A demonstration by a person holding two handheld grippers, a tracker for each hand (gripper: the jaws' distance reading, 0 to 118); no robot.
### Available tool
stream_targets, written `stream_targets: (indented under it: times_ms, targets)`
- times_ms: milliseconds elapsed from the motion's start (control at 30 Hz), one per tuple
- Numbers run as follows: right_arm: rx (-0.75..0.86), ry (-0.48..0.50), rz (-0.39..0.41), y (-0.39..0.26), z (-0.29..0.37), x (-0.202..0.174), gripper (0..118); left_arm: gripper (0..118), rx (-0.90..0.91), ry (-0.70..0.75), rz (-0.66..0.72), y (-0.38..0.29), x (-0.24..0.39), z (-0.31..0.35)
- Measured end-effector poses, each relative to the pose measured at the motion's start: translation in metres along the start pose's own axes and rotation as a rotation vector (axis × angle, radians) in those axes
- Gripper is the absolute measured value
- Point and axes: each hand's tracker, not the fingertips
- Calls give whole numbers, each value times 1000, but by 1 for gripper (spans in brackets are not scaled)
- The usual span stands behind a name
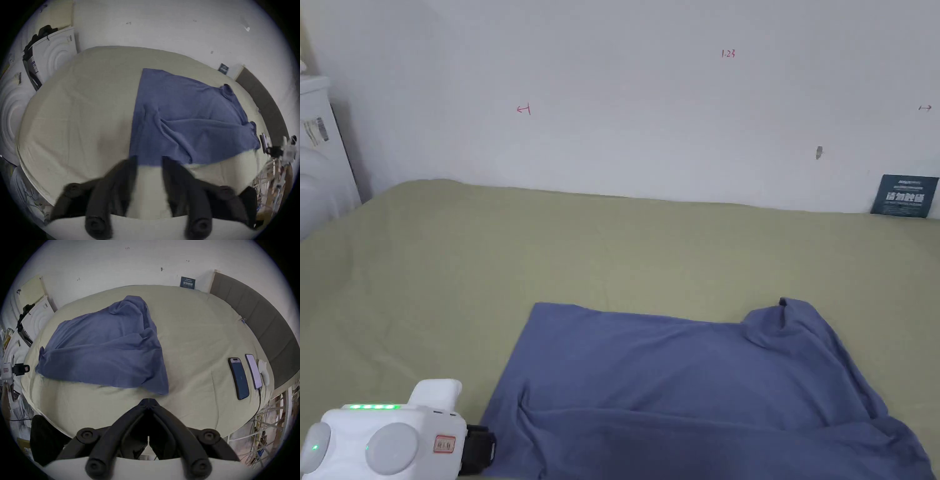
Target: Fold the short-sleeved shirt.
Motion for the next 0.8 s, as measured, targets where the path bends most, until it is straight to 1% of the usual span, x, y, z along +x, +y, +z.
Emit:
stream_targets:
  times_ms: [33, 67, 133, 200, 233, 267, 333, 367, 400, 433, 467, 500, 533, 567, 600, 733, 767, 800]
  targets:
    - [1, 1, -3, 1, 1, 1, 0, 80, -3, -5, 20, 3, -1, -8]
    - [1, 1, -5, 1, 3, 1, 0, 81, -7, -15, 29, 6, -3, -17]
    - [-7, 3, -16, 2, 3, 6, 0, 82, -36, -51, 32, 15, -15, -43]
    - [-14, 3, -17, 2, 3, 7, 0, 85, -86, -46, 1, 18, -16, -60]
    - [-18, 2, -15, 2, 3, 7, 0, 87, -96, -36, -12, 12, -5, -59]
    - [-22, -3, -18, 4, -1, 11, 0, 87, -111, -40, -11, 10, -2, -62]
    - [-33, -14, -23, 6, -6, 13, 0, 82, -111, -35, -1, 6, -6, -63]
    - [-35, -15, -28, 7, -8, 15, 1, 60, -50, 5, 14, 3, 3, -47]
    - [-35, -11, -37, 9, -20, 25, 5, 12, -9, 6, 30, 3, 1, -42]
    - [-34, -11, -44, 11, -24, 29, 18, 2, 1, -57, 40, 1, -4, -41]
    - [-38, -9, -48, 14, -29, 32, 58, 2, -5, -90, 71, -1, -7, -38]
    - [-52, -9, -51, 17, -37, 33, 91, 2, -38, -78, 65, 2, -4, -34]
    - [-64, -13, -56, 18, -45, 34, 106, 2, -44, -74, 53, 0, -4, -32]
    - [-66, -2, -57, 21, -51, 36, 104, 2, -51, -70, 40, -2, -4, -32]
    - [-68, 9, -61, 24, -58, 37, 100, 2, -52, -73, 38, -5, -4, -31]
    - [-93, -21, -55, 34, -93, 32, 99, 2, -47, -77, 53, -3, 3, -26]
    - [-99, -17, -54, 36, -98, 32, 87, 2, -47, -77, 54, 0, 1, -28]
    - [-114, -2, -55, 37, -101, 29, 66, 2, -46, -76, 50, 0, 1, -27]
